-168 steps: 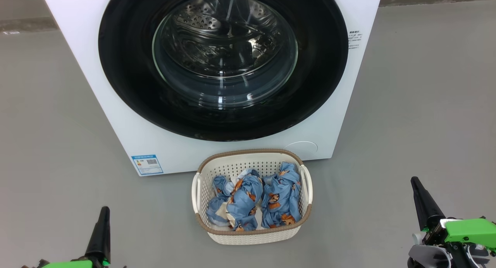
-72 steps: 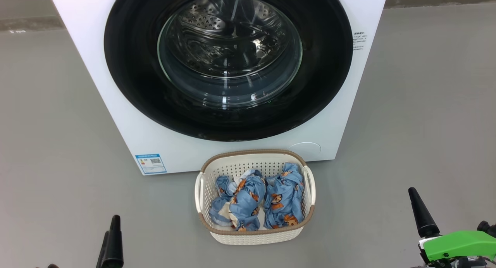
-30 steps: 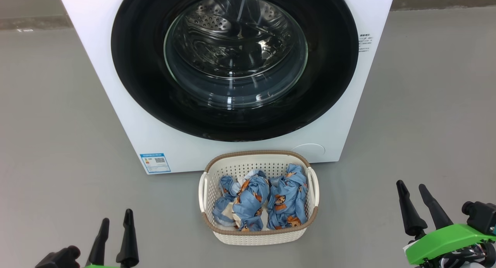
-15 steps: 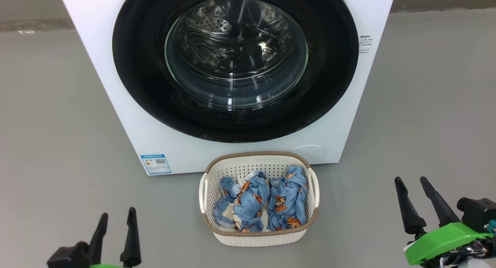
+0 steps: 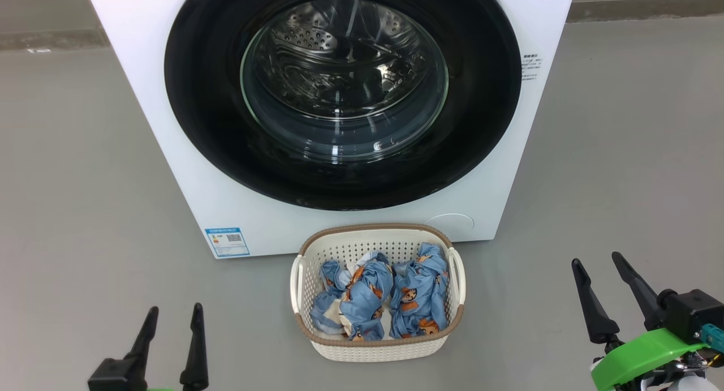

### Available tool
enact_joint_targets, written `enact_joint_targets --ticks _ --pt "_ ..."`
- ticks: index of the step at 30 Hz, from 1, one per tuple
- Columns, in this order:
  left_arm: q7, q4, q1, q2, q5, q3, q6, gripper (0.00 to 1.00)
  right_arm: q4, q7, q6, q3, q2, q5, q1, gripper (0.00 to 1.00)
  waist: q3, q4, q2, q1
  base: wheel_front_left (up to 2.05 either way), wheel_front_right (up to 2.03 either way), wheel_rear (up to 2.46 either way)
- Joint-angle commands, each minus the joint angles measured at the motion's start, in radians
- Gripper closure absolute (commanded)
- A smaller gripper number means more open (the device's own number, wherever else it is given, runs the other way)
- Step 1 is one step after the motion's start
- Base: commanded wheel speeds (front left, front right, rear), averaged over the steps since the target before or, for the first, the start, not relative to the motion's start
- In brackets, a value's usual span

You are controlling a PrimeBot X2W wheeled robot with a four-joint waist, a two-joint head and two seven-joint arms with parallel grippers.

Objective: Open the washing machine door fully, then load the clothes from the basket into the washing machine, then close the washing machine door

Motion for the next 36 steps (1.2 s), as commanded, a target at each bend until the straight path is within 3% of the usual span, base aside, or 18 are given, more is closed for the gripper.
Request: enact_joint_targets --ticks 1,5,36 --pt "-0.019 -0.014 -0.045 0.018 0.044 0.032 0.001 0.0 -0.029 -0.02 0.005 0.017 -0.031 -0.046 -0.026 0.0 -0.001 0.0 0.0 -0.0001 0.0 0.0 0.0" --pt "-0.028 -0.007 -0.049 0.018 0.083 0.035 0.0 0.0 -0.03 -0.03 0.005 0.016 -0.034 -0.077 -0.021 0.0 -0.001 0.0 0.0 -0.0001 0.0 0.0 0.0" --pt "-0.028 0.024 -0.068 0.014 0.091 0.08 0.01 0.0 -0.039 -0.03 0.005 -0.081 0.023 -0.076 0.008 0.0 0.011 -0.013 0.0 -0.0001 0.1 0.09 -0.2"
